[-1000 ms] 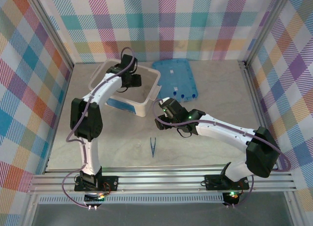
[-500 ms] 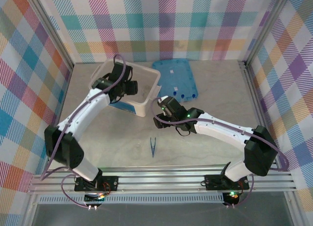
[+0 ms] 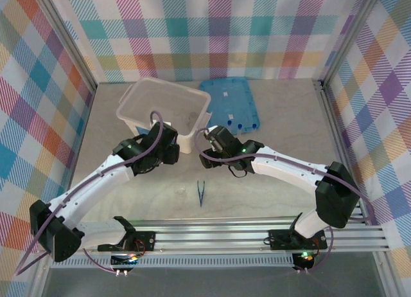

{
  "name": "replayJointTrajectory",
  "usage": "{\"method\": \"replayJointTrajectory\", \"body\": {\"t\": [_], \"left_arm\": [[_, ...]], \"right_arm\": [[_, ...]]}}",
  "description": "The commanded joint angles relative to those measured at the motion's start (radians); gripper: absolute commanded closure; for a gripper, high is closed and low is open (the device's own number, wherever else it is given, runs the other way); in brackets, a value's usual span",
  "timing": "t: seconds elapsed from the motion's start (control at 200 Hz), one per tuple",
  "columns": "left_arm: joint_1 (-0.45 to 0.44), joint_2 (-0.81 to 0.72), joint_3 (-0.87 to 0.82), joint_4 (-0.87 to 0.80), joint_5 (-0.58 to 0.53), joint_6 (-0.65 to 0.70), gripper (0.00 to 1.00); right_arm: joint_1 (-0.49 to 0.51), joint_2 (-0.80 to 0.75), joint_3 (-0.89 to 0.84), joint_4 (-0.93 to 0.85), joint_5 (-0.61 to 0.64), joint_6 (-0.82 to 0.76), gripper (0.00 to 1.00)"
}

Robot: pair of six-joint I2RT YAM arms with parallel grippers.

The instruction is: Organize the chemistry lab equipment

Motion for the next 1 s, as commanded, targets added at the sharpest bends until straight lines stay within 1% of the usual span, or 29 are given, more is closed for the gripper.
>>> {"method": "replayJointTrajectory", "body": {"t": [0.0, 0.04, 0.075, 0.105, 0.24, 0.35, 0.505, 0.675, 0.995], "left_arm": [[-0.059, -0.055, -0.058, -0.029, -0.049, -0.093, 0.38], [-0.081, -0.065, -0.083, -0.02, -0.045, -0.11, 0.38], [-0.105, -0.069, -0.101, -0.016, -0.053, -0.125, 0.38], [-0.126, -0.071, -0.117, -0.007, -0.058, -0.136, 0.38], [-0.198, -0.068, -0.18, 0.036, -0.052, -0.156, 0.38], [-0.22, -0.047, -0.213, 0.064, -0.035, -0.182, 0.38], [-0.25, 0.008, -0.243, 0.105, -0.01, -0.204, 0.37], [-0.302, 0.057, -0.261, 0.138, 0.002, -0.213, 0.37], [-0.311, 0.052, -0.317, 0.122, 0.016, -0.235, 0.37]], "right_arm": [[-0.005, 0.022, 0.056, -0.009, -0.002, -0.022, 0.31], [-0.009, 0.028, 0.067, -0.016, 0.0, -0.021, 0.3], [-0.013, 0.033, 0.076, -0.025, 0.002, -0.019, 0.24], [-0.015, 0.035, 0.081, -0.028, 0.0, -0.016, 0.22], [-0.031, 0.028, 0.075, -0.026, -0.022, -0.008, 0.19], [-0.045, 0.027, 0.068, -0.032, -0.03, 0.003, 0.17], [-0.066, 0.024, 0.056, -0.052, -0.033, 0.026, 0.16], [-0.083, 0.008, 0.039, -0.055, -0.037, 0.033, 0.15], [-0.092, 0.004, 0.017, -0.048, -0.049, 0.042, 0.16]]}}
